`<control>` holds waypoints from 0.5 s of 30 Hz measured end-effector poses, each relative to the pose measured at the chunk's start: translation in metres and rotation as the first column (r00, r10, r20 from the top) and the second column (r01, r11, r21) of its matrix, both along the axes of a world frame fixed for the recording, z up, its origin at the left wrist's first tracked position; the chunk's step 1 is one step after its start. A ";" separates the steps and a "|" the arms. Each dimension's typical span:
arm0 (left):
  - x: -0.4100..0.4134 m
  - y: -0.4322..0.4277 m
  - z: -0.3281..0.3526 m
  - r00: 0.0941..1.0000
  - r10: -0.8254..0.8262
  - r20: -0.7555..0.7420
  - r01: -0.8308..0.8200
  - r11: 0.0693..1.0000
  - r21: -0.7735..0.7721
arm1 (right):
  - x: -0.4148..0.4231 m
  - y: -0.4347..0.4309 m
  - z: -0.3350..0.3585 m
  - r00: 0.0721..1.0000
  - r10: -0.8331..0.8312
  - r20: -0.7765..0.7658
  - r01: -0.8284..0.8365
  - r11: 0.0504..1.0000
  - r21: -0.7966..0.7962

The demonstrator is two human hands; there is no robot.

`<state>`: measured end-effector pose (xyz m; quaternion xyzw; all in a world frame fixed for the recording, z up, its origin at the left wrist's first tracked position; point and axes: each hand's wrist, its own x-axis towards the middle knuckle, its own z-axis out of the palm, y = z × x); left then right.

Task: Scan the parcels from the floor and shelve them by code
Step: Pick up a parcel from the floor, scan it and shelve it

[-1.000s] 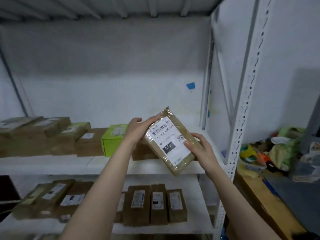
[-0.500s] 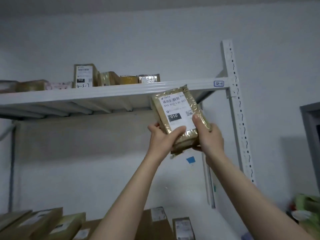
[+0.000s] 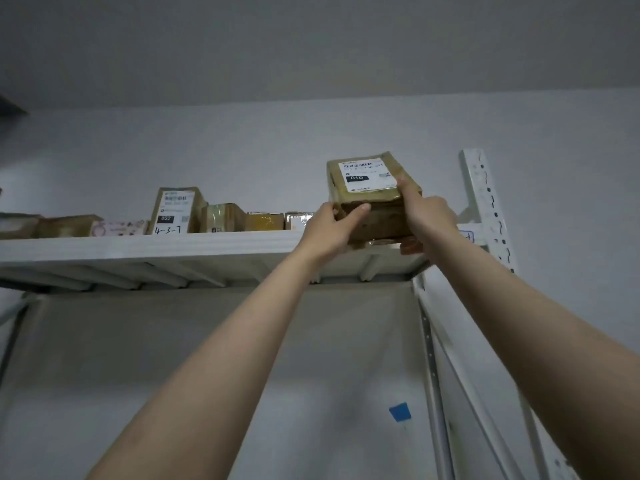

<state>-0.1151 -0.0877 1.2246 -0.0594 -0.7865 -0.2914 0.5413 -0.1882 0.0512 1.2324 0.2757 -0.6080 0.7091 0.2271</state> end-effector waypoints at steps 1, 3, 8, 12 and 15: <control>-0.008 -0.004 0.010 0.999 0.040 -0.008 -0.040 0.999 -0.004 | -0.004 -0.002 0.007 0.999 -0.023 -0.025 0.023 1.000 0.016; -0.021 -0.009 0.029 0.996 0.092 -0.012 -0.093 0.996 -0.008 | -0.012 -0.007 0.019 0.996 -0.066 -0.058 0.069 0.997 0.042; -0.047 -0.022 0.060 0.990 0.142 -0.012 -0.142 0.990 0.008 | -0.038 -0.023 0.038 0.982 -0.138 -0.130 0.149 0.985 0.083; -0.067 -0.031 0.072 0.975 0.219 -0.026 -0.220 0.975 -0.029 | -0.065 -0.032 0.048 0.963 -0.190 -0.190 0.214 0.970 0.118; -0.084 -0.038 0.076 0.919 0.395 0.014 -0.392 0.915 -0.093 | -0.084 -0.039 0.054 0.948 -0.223 -0.228 0.259 0.956 0.141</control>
